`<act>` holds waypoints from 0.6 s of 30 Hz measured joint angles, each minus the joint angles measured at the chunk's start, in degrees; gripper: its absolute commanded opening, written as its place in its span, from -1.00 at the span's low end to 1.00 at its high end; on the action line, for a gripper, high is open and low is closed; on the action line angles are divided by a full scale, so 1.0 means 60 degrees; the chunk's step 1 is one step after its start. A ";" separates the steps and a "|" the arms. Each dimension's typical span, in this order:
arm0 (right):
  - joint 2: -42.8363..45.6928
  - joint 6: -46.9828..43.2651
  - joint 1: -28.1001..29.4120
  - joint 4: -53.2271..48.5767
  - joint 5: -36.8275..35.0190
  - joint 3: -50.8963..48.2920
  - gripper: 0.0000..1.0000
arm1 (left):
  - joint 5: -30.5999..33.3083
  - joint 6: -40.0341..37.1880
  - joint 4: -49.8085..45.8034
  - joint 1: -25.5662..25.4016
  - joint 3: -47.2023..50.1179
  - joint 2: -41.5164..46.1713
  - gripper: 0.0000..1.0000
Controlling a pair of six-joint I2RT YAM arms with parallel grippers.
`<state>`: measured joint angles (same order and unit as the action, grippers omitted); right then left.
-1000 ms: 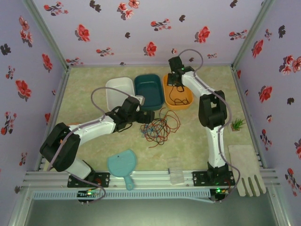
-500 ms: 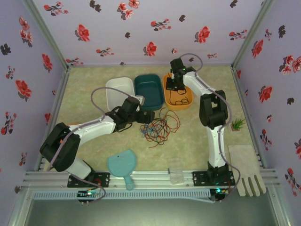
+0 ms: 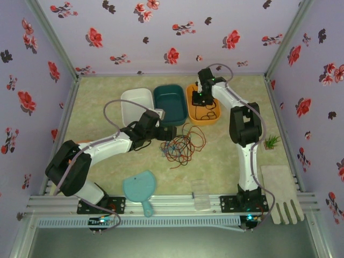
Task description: Untangle the cables
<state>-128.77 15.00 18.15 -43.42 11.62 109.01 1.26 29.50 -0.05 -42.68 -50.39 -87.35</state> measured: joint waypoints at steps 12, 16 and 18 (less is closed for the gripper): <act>-0.0364 -0.0251 -0.0055 -0.0051 0.0058 0.0069 -1.00 | 0.0004 0.0000 -0.0004 0.0036 0.0000 0.0000 0.99; -0.0517 -0.0259 -0.0055 -0.0204 -0.0222 0.0073 -0.97 | 0.0004 0.0000 -0.0004 0.0036 0.0000 0.0000 0.99; -0.0550 -0.0259 -0.0055 -0.0335 -0.0397 0.0149 -0.86 | 0.0004 0.0000 -0.0004 0.0036 0.0000 0.0000 0.99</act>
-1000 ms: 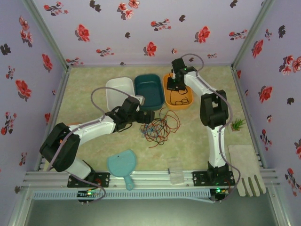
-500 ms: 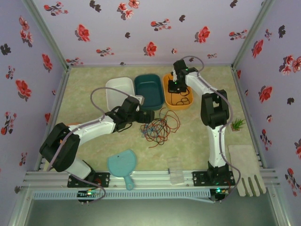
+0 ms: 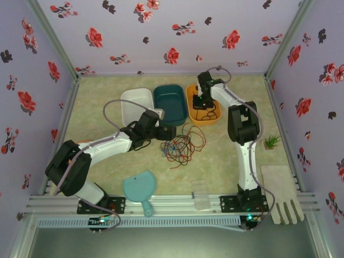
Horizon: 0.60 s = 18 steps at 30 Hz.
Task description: Untangle the cables
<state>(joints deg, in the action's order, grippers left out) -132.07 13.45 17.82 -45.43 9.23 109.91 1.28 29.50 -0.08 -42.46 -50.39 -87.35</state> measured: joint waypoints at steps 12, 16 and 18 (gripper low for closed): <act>-0.0368 -0.0175 0.0000 -0.0452 -0.0586 0.0903 -0.26 | -0.0004 0.0000 -0.0076 0.0007 0.0000 0.0000 0.99; -0.0364 -0.0182 0.0000 -0.0525 -0.0637 0.0929 -0.20 | 0.0000 0.0000 -0.0106 0.0011 0.0000 0.0000 0.99; -0.0364 -0.0182 0.0000 -0.0528 -0.0678 0.0929 -0.19 | 0.0000 0.0000 -0.0109 0.0011 0.0000 0.0000 0.99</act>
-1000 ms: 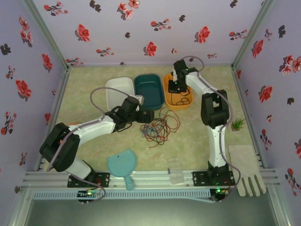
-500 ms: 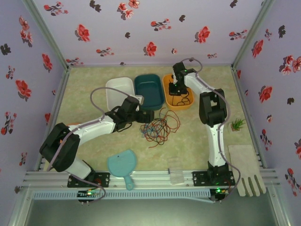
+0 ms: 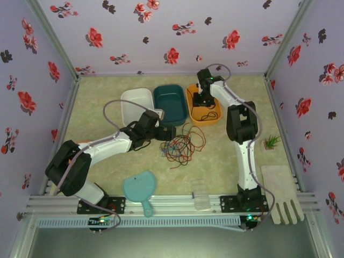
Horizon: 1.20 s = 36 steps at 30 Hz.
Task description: Untangle the cables
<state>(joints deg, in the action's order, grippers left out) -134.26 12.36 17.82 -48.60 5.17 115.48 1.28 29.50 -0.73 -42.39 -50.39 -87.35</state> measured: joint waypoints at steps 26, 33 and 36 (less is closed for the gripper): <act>-0.0495 0.0153 0.0102 0.1727 -0.0069 0.0783 -0.23 | 0.0000 0.0004 -0.0004 0.0007 0.0000 0.0000 0.99; -0.1089 0.0189 0.0120 0.1676 -0.0098 0.1126 -0.41 | 0.0000 0.0004 -0.0029 0.0007 0.0000 -0.0004 0.99; -0.1111 0.0266 0.0120 0.1661 -0.0233 0.1126 -0.51 | 0.0000 0.0004 -0.0029 0.0007 0.0000 0.0000 1.00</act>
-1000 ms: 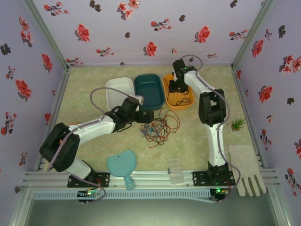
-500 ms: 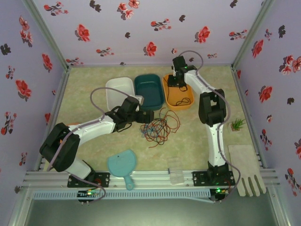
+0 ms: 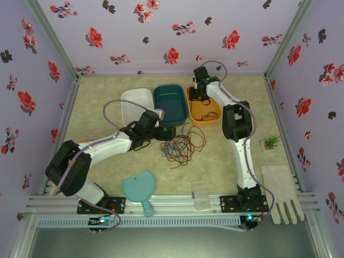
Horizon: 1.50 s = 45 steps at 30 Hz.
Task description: Untangle the cables
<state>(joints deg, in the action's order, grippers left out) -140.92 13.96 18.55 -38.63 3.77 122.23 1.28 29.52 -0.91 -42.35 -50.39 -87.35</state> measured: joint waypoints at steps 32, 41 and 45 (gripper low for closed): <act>0.0739 -0.0051 -0.0007 0.0404 0.0095 -0.0787 -0.26 | -0.0004 0.0004 -0.0007 0.0007 -0.0004 0.0000 0.99; 0.0732 -0.0160 0.0044 0.0477 0.0415 -0.0969 -0.22 | -0.0007 0.0004 -0.0011 0.0047 -0.0004 -0.0004 0.99; 0.0579 -0.0222 0.0073 0.0415 0.0404 -0.0692 -0.22 | -0.0007 0.0004 -0.0011 0.0044 -0.0007 -0.0004 0.99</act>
<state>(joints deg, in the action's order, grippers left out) -137.45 12.62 18.98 -36.14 6.20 118.08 1.23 29.54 -0.97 -42.09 -50.43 -87.37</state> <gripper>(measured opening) 0.391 0.997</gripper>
